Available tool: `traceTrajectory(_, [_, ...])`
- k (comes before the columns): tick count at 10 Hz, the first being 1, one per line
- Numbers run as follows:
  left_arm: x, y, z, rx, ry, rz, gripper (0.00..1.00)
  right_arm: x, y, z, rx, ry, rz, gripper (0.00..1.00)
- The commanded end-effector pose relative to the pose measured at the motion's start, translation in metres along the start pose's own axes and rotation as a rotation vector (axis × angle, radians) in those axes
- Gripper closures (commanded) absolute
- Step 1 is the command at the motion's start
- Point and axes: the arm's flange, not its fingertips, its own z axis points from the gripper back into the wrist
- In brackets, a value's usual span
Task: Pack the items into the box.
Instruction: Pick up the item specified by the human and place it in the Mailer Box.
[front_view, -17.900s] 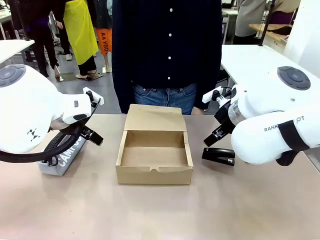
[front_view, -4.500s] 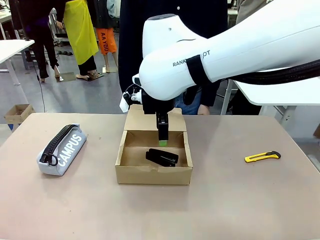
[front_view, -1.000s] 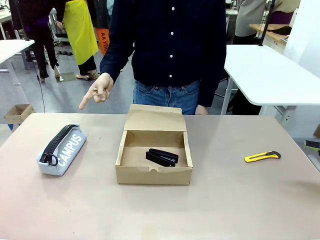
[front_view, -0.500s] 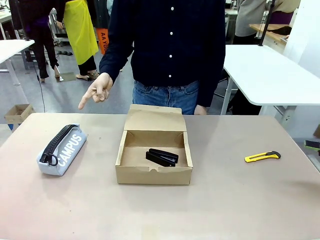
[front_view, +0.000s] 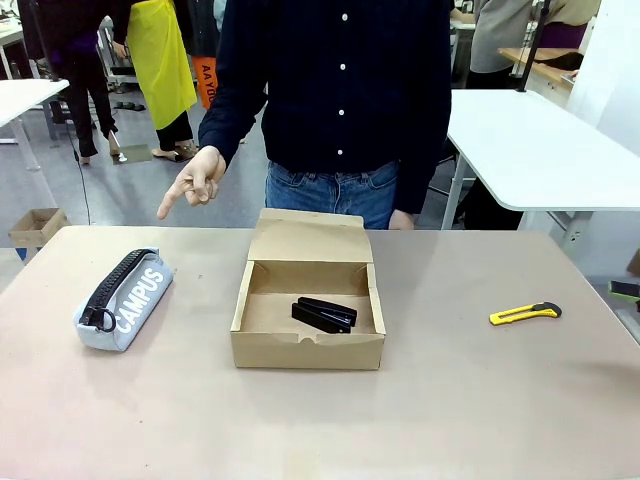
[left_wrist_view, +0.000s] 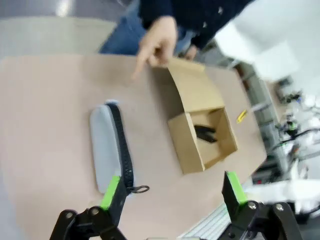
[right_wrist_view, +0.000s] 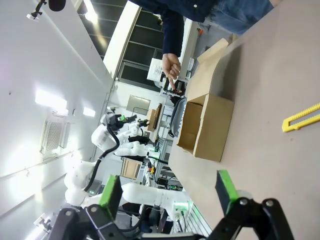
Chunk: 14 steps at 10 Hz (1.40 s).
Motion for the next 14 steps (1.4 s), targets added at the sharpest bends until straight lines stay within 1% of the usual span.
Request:
traceTrajectory(1, [0.041, -0.058, -0.057, 0.146, 0.293, -0.308, 0.00, -0.003, 0.002, 0.003, 0.005, 0.012, 0.000, 0.00])
traceTrajectory(2, [0.047, -0.072, -0.073, 0.196, 0.381, -0.384, 0.00, -0.003, 0.002, 0.003, 0.005, 0.012, 0.000, 0.00])
traceTrajectory(3, [0.052, -0.081, -0.090, 0.373, 0.498, -0.465, 0.00, -0.003, 0.002, 0.003, 0.005, 0.012, 0.000, 0.00])
traceTrajectory(4, [0.048, -0.086, -0.096, 0.494, 0.554, -0.642, 0.00, -0.003, 0.002, 0.003, 0.005, 0.012, 0.000, 0.00])
traceTrajectory(5, [0.044, -0.090, -0.096, 0.533, 0.635, -0.685, 0.00, -0.003, 0.002, 0.003, 0.005, 0.012, 0.000, 0.00])
traceTrajectory(6, [0.041, -0.091, -0.098, 0.586, 0.701, -0.657, 0.00, -0.003, 0.002, 0.003, 0.005, 0.012, 0.000, 0.00])
traceTrajectory(7, [0.041, -0.089, -0.101, 0.698, 0.654, -0.574, 0.00, -0.003, 0.002, 0.003, 0.005, 0.012, 0.000, 0.00])
traceTrajectory(9, [0.042, -0.092, -0.105, 0.644, 0.588, -0.474, 0.00, -0.003, 0.002, 0.003, 0.005, 0.012, 0.000, 0.00])
traceTrajectory(10, [0.048, -0.098, -0.102, 0.555, 0.522, -0.352, 0.00, -0.003, 0.002, 0.003, 0.005, 0.012, 0.000, 0.00])
traceTrajectory(11, [0.045, -0.087, -0.100, 0.669, 0.656, -0.544, 0.00, -0.003, 0.002, 0.003, 0.005, 0.012, 0.000, 0.00])
traceTrajectory(14, [0.045, -0.087, -0.100, 0.669, 0.656, -0.544, 0.00, -0.003, 0.002, 0.003, 0.005, 0.012, 0.000, 0.00])
